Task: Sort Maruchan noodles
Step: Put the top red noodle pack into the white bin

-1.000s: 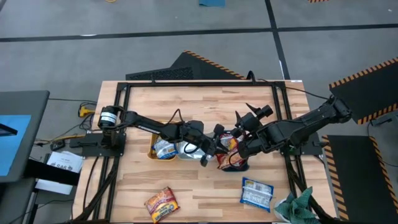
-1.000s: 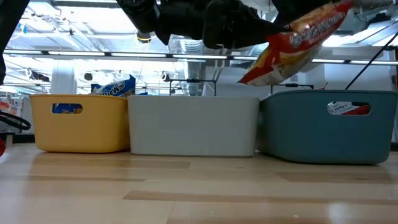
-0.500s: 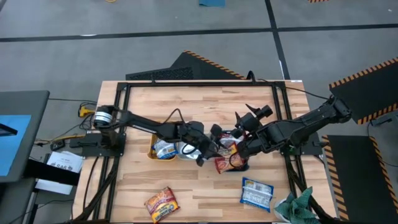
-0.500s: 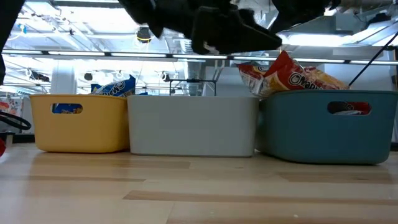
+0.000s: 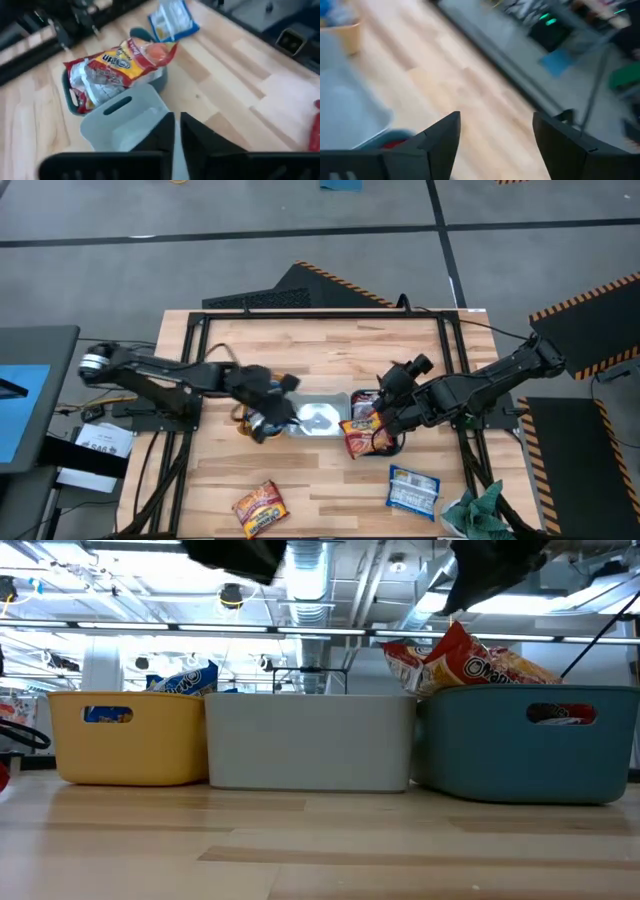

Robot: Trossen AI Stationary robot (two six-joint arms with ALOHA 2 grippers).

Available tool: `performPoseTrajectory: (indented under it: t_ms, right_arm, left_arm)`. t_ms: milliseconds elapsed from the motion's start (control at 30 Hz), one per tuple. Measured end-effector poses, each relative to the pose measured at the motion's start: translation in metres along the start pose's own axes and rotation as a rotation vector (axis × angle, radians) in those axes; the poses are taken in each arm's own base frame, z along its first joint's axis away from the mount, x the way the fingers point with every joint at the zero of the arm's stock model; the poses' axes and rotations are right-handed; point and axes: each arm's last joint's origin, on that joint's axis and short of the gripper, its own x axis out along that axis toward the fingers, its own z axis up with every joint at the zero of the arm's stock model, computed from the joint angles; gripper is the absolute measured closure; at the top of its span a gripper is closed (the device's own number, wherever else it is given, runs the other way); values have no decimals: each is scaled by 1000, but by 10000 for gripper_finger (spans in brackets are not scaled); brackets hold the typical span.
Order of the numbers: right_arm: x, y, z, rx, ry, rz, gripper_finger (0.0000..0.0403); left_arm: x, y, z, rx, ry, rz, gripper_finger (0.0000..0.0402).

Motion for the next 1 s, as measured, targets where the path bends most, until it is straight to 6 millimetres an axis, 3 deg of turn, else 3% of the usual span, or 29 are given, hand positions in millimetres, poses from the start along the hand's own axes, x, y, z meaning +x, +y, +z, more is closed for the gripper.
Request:
performPoseTrajectory:
  t_ms: [133,333,433,600,767,1000]
  right_arm:
    - [-1,11,6,-3,29,148,184]
    - [4,44,14,-109,-68,636,377]
    - [3,50,17,-135,-97,838,385]
    - [2,52,14,-159,-69,906,396]
    - [17,87,-4,-285,36,1046,396]
    - [37,118,7,-417,171,1034,396]
  left_arm:
    - [-24,-18,-35,-38,-170,122,398]
    - [-73,-31,-58,-108,-452,401,401]
    - [-95,-34,-60,-165,-524,480,401]
    - [-113,-39,-64,-198,-587,493,401]
    - [-115,-40,-66,-199,-599,501,401]
    - [-111,-39,-67,-195,-583,500,401]
